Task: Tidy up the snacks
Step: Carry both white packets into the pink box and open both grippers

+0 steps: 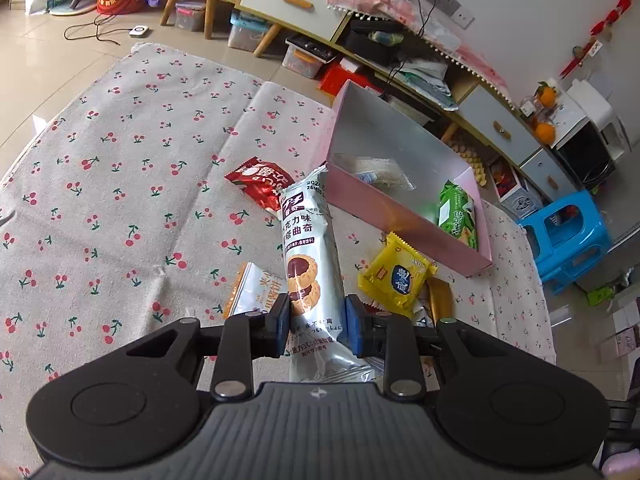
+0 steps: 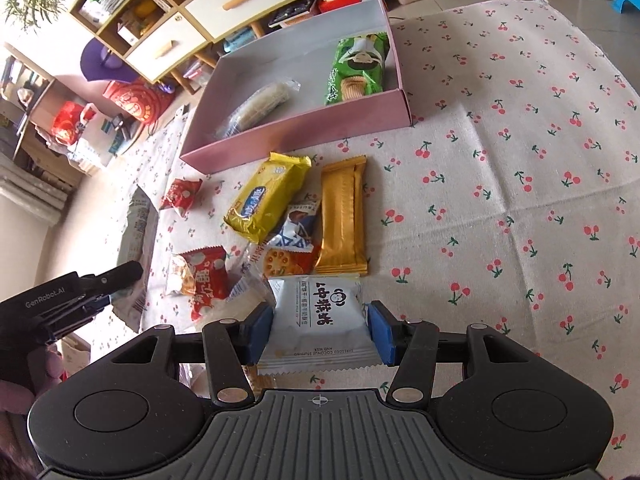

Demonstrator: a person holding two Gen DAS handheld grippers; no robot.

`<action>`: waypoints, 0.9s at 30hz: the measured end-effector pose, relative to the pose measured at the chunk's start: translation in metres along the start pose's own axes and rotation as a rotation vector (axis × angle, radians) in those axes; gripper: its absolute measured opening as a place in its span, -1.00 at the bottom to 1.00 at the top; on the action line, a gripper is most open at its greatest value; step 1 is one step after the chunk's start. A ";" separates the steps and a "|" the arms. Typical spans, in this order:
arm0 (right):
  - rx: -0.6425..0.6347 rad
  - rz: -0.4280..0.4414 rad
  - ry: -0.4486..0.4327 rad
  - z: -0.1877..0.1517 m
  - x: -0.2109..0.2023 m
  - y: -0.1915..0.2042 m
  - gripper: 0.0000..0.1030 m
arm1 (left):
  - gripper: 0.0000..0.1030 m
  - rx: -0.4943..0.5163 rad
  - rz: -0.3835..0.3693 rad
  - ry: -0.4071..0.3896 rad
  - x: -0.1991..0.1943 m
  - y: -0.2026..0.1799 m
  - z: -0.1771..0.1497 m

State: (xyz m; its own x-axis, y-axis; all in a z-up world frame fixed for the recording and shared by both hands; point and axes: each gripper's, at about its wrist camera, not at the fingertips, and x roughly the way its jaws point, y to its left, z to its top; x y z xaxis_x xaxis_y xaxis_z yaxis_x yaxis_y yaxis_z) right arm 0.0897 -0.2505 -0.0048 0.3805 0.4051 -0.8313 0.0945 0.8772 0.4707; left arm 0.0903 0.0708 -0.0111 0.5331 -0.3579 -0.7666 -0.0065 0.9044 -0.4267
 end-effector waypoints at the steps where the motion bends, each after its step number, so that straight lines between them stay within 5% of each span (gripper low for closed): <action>1: 0.003 0.003 -0.006 0.003 0.000 0.002 0.00 | -0.49 -0.002 -0.004 -0.001 0.001 -0.002 0.001; 14: 0.142 0.104 -0.112 0.049 -0.007 0.010 -0.02 | -0.49 -0.037 -0.056 -0.051 0.012 -0.030 0.020; 19: 0.219 0.144 -0.129 0.076 0.004 0.010 -0.04 | -0.49 0.004 -0.047 -0.047 0.029 -0.045 0.037; 21: 0.234 0.159 -0.138 0.088 0.009 0.010 -0.29 | -0.49 0.033 -0.044 -0.052 0.037 -0.048 0.045; 27: 0.228 0.156 -0.153 0.114 0.029 0.005 -0.22 | -0.49 0.065 -0.030 -0.066 0.058 -0.055 0.068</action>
State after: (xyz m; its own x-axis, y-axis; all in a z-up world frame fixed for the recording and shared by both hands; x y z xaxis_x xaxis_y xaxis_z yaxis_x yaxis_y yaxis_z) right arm 0.2062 -0.2634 0.0069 0.5390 0.4714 -0.6980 0.2214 0.7203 0.6574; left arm 0.1792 0.0163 0.0001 0.5870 -0.3704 -0.7199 0.0641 0.9076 -0.4148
